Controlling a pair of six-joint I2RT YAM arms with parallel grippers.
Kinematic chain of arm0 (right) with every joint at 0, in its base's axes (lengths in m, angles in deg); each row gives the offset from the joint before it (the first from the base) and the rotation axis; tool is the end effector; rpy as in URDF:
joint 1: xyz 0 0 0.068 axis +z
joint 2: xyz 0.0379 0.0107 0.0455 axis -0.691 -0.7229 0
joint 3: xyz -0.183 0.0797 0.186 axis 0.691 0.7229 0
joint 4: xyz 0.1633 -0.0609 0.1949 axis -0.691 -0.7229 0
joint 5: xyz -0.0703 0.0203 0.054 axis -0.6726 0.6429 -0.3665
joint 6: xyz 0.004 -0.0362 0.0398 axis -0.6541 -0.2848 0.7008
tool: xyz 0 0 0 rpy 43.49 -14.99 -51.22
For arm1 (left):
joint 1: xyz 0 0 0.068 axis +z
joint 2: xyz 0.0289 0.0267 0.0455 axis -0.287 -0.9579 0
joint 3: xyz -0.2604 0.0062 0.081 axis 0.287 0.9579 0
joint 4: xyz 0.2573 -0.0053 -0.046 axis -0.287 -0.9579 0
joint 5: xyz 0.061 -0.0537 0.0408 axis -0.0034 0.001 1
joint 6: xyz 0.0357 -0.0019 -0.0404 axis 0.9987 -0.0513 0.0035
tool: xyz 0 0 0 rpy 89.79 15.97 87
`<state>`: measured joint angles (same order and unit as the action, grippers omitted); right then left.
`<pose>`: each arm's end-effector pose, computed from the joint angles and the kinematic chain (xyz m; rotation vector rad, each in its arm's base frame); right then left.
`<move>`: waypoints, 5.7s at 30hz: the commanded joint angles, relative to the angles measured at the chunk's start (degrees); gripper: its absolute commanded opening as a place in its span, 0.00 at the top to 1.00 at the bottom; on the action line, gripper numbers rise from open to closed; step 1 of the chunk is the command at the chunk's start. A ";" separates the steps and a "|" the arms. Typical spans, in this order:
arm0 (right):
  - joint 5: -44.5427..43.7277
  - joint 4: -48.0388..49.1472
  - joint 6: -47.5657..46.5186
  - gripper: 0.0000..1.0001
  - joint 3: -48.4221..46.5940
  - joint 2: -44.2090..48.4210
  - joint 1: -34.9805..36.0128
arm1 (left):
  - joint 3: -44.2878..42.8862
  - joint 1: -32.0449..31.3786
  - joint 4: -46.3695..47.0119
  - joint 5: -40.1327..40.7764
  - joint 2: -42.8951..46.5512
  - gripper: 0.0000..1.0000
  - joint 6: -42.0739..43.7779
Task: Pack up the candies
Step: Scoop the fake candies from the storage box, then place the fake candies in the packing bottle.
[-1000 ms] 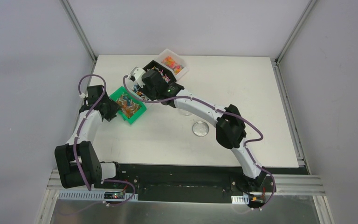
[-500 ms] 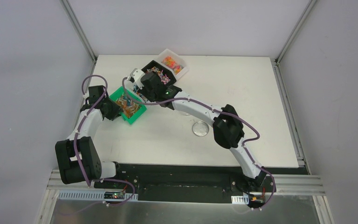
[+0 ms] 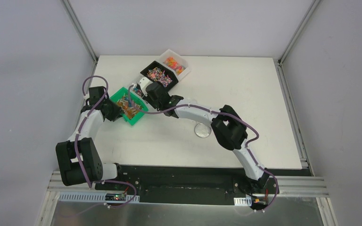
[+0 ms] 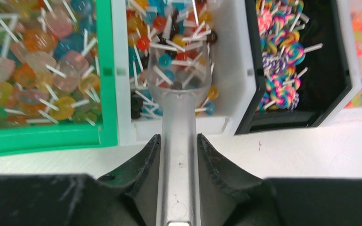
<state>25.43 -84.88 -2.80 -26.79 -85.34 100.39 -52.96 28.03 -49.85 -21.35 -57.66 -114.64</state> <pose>0.3002 0.4392 0.2232 -1.0609 1.8235 0.1709 0.2570 0.0467 0.2141 -1.0659 2.3142 -0.3705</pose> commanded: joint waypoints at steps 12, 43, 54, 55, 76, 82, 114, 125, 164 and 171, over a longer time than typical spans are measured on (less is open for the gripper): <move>-1.08 20.60 5.02 1.00 16.34 7.65 0.18 | -0.52 0.35 2.51 -2.05 2.04 0.67 2.22; 0.12 22.66 1.26 1.00 22.03 16.45 -0.60 | 2.03 0.21 2.24 -13.92 14.91 0.01 7.93; 2.61 27.16 1.07 1.00 29.36 23.34 -1.00 | 3.88 -1.84 2.34 -17.27 22.53 0.03 13.68; 2.61 27.28 1.03 1.00 29.80 23.91 -1.05 | 3.98 -2.17 2.34 -17.07 23.07 0.03 14.13; 2.59 30.55 -3.25 1.00 49.70 50.74 -5.71 | 4.29 -5.53 0.19 -18.83 27.46 0.05 15.93; 0.69 20.45 -5.99 1.00 53.12 58.50 -7.66 | 5.76 -5.99 1.76 -18.27 27.59 0.05 15.77; -1.96 -14.55 -9.88 1.00 49.95 63.66 -7.78 | 6.11 -5.99 2.16 -19.25 27.45 0.05 15.59; -3.83 -18.97 -10.33 1.00 45.96 59.20 -7.58 | 6.19 -6.06 2.16 -19.19 27.62 0.04 15.54; -8.98 -33.27 -9.52 1.00 33.97 53.29 -2.92 | 5.94 -6.35 1.31 -16.06 27.70 0.01 14.79; -3.47 -33.00 -6.72 1.00 27.70 50.11 -1.57 | 5.98 -6.51 1.23 -15.77 27.39 0.03 14.36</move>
<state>18.68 -119.08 -11.67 6.65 -34.00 97.79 -46.95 22.24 -49.91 -37.77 -30.87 -100.23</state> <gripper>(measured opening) 0.310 0.981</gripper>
